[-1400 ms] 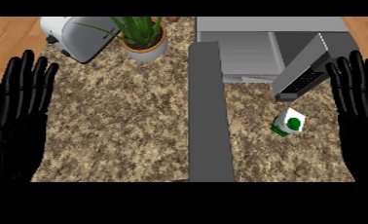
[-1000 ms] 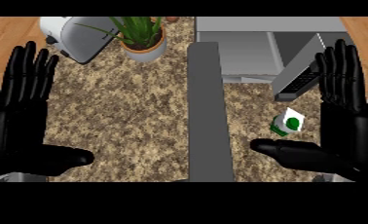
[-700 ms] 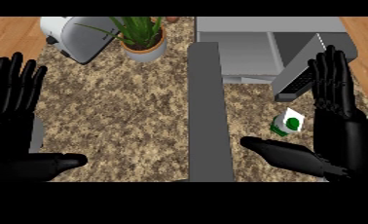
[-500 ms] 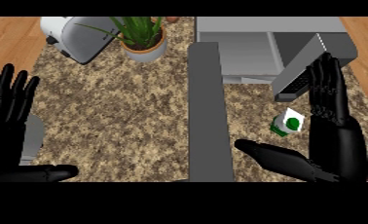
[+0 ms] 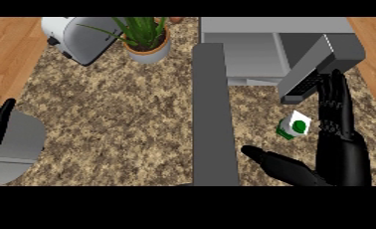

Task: Pick up the milk, place it into the microwave and close the microwave

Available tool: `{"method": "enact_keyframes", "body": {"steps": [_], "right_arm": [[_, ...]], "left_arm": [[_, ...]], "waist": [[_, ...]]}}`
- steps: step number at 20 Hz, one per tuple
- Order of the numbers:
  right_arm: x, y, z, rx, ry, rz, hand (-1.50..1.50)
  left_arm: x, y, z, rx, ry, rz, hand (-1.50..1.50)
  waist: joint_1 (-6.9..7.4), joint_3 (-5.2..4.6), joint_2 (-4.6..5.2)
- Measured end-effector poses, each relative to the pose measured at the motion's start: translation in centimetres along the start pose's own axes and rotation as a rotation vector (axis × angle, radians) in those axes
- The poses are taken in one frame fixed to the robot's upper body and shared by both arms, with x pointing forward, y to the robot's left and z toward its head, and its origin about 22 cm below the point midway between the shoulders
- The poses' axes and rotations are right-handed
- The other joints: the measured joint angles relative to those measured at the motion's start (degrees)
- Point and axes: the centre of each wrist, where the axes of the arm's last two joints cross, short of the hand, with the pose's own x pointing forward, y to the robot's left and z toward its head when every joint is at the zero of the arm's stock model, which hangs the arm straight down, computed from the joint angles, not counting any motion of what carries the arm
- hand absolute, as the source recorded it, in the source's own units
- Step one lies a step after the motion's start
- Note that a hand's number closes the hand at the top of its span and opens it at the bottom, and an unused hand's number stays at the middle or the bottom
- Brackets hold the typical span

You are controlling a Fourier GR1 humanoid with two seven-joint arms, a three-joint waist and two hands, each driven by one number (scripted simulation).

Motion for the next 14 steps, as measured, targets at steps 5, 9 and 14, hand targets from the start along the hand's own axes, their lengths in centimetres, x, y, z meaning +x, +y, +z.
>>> {"method": "enact_keyframes", "body": {"steps": [5,9,14], "right_arm": [[-2.1,-0.8,0.0,-0.011,0.032,0.007,-1.50],[-5.0,-1.4,0.3,-0.035,0.061,0.009,-1.50],[-7.9,-1.9,0.4,-0.073,0.101,0.018,-1.50]], "left_arm": [[0.8,1.3,1.0,-0.004,0.006,-0.001,-1.50],[0.9,2.4,2.0,0.003,0.006,-0.005,-1.50],[1.2,3.2,2.3,0.005,0.007,-0.003,-1.50]], "waist": [[0.06,0.00,0.01],[0.08,0.03,0.03],[0.03,0.01,0.05]]}}
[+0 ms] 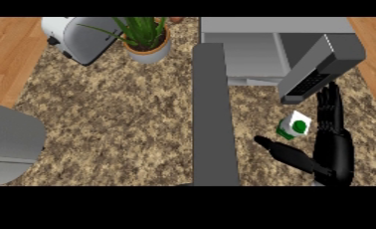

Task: Pick up the milk, place it into the microwave and close the microwave

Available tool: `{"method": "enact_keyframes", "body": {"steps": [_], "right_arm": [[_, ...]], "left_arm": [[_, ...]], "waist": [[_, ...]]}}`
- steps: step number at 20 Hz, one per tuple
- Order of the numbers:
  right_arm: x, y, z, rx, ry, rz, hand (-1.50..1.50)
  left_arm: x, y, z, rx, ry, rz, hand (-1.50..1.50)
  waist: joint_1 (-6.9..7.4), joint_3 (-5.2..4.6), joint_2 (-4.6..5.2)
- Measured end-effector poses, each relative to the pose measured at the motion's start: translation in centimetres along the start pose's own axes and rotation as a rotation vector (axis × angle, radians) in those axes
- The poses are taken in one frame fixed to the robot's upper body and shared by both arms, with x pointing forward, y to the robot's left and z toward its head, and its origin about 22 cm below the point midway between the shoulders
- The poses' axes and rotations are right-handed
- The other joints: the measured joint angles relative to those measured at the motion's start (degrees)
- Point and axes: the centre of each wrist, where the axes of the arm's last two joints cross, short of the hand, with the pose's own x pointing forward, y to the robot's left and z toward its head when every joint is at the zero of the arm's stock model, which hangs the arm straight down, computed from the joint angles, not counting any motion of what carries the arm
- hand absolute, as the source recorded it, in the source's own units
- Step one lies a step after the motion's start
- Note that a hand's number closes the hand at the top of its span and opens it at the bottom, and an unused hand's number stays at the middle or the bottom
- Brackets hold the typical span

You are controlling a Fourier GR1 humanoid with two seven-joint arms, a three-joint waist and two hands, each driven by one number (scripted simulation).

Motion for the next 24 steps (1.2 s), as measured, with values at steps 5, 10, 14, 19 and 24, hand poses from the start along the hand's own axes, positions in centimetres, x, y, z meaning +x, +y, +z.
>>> {"method": "enact_keyframes", "body": {"steps": [5,10,14,19,24], "right_arm": [[-3.5,-1.4,0.7,-0.049,0.041,0.029,-1.50],[-6.3,-3.5,1.0,-0.071,0.075,0.041,-1.50],[-8.7,-3.9,1.5,-0.073,0.094,0.045,-1.50],[-11.6,-4.9,2.2,-0.059,0.107,0.036,-1.50],[-14.3,-5.4,2.5,-0.049,0.106,0.039,-1.50]], "left_arm": [[0.3,0.3,0.7,-0.009,0.003,0.005,-1.50],[0.4,0.2,1.1,-0.007,0.004,0.010,-1.50],[1.6,0.7,1.5,-0.011,0.000,0.001,-1.50],[0.9,0.8,1.8,-0.007,0.001,0.005,-1.50],[1.4,0.5,1.5,-0.011,0.000,0.006,-1.50]], "waist": [[-0.01,0.01,0.00],[-0.04,0.01,0.00],[0.06,0.01,-0.01],[0.01,0.01,0.02],[0.05,0.01,0.02]]}}
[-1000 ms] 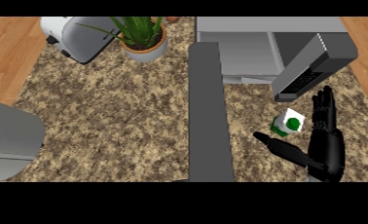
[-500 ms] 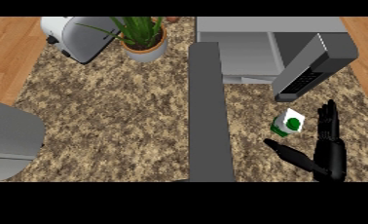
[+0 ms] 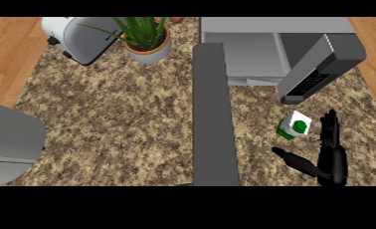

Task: Pick up the milk, place it into the microwave and close the microwave

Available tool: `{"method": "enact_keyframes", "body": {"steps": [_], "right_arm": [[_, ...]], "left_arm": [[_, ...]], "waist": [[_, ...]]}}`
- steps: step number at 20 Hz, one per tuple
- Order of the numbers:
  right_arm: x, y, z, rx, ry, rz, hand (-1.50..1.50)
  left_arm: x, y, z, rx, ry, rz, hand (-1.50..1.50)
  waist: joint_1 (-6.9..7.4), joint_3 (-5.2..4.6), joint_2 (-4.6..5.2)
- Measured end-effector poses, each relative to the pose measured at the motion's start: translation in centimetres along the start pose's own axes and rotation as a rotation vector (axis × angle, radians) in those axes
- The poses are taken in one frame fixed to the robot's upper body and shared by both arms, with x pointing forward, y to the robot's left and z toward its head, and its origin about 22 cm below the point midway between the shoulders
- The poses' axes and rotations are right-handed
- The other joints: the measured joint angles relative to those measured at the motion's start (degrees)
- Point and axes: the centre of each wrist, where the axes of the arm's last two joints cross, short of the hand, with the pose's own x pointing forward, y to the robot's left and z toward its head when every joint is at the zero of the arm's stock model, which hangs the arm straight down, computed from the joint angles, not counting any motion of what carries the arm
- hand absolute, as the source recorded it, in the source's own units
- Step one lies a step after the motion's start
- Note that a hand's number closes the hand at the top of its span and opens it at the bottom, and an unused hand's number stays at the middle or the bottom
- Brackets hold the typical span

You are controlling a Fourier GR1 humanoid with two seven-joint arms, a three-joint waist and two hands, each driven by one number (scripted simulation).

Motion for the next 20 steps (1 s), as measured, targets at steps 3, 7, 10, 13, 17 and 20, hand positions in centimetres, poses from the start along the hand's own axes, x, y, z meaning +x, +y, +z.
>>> {"method": "enact_keyframes", "body": {"steps": [3,7,10,13,17,20], "right_arm": [[-1.0,0.8,-0.5,0.002,0.001,0.006,-1.50],[-2.8,0.3,-1.3,-0.012,0.001,0.024,-1.50],[-3.9,0.1,-1.7,-0.018,0.001,0.038,-1.50],[-4.7,-0.3,-2.1,-0.008,0.003,0.043,-1.50],[-5.3,0.4,-2.4,0.013,0.009,0.029,1.50],[-5.5,0.1,-2.8,0.050,-0.012,0.025,1.50]], "left_arm": [[0.1,0.6,0.3,-0.003,-0.004,0.006,-1.50],[-0.3,0.8,0.5,-0.003,-0.002,0.003,-1.50],[-0.3,0.8,0.9,-0.002,-0.001,0.008,-1.50],[-0.7,0.6,0.8,-0.005,0.003,0.005,-1.50],[-0.2,0.5,0.7,-0.004,0.004,0.001,-1.50],[0.1,0.3,0.5,-0.008,0.003,0.003,-1.50]], "waist": [[0.10,0.00,0.00],[0.19,0.02,0.04],[0.27,0.02,0.05],[0.27,0.02,0.07],[0.37,0.03,0.11],[0.47,0.05,0.14]]}}
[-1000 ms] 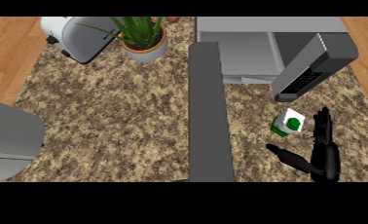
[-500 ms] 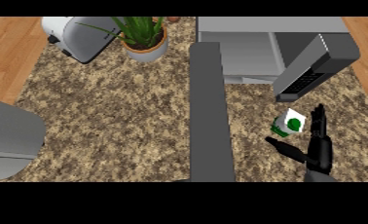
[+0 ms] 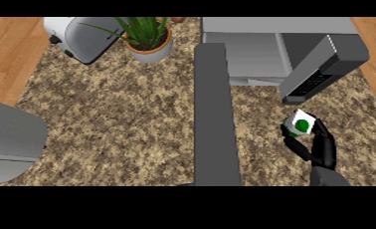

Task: Pick up the milk, place it into the microwave and close the microwave

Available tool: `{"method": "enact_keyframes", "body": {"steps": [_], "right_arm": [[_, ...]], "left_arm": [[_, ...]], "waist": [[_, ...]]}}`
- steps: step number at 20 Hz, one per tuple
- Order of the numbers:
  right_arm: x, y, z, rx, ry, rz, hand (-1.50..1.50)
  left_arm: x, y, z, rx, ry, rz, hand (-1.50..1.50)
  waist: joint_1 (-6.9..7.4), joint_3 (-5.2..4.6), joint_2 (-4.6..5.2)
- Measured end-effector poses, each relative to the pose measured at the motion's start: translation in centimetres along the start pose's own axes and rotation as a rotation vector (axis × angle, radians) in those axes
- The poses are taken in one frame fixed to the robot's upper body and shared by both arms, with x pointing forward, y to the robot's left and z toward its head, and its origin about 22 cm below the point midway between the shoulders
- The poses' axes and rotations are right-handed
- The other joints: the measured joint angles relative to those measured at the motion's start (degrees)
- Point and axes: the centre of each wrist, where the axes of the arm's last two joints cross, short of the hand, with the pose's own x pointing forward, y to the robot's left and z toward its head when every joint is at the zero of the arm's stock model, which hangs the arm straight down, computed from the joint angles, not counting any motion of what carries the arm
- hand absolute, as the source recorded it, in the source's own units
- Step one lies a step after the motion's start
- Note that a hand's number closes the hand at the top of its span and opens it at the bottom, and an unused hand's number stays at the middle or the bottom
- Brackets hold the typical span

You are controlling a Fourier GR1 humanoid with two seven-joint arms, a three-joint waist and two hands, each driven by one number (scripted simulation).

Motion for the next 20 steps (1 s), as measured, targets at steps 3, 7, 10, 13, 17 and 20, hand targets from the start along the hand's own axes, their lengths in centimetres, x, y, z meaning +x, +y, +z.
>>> {"method": "enact_keyframes", "body": {"steps": [3,7,10,13,17,20], "right_arm": [[0.4,0.5,-0.7,0.021,-0.048,0.029,1.50],[0.4,0.5,-0.9,0.013,-0.072,0.017,1.50],[0.7,1.8,-1.2,0.057,-0.100,-0.009,1.50],[1.2,2.4,-2.1,0.132,-0.126,-0.033,1.50],[1.6,3.7,-2.3,0.239,-0.156,-0.072,1.50],[2.1,4.4,-2.6,0.303,-0.176,-0.122,1.50]], "left_arm": [[-0.3,0.3,0.0,0.000,-0.007,-0.002,-1.50],[0.0,0.6,0.4,0.007,-0.007,0.000,-1.50],[-0.2,0.9,0.5,0.009,-0.003,0.001,-1.50],[-0.3,0.8,0.3,0.002,-0.006,0.005,-1.50],[-0.4,1.0,0.6,0.005,-0.001,0.007,-1.50],[-0.4,1.2,0.8,0.012,0.000,0.008,-1.50]], "waist": [[-0.06,-0.09,-0.06],[-0.01,-0.06,-0.07],[-0.05,-0.09,-0.08],[0.15,-0.02,0.03],[0.09,-0.02,-0.04],[-0.16,-0.04,-0.14]]}}
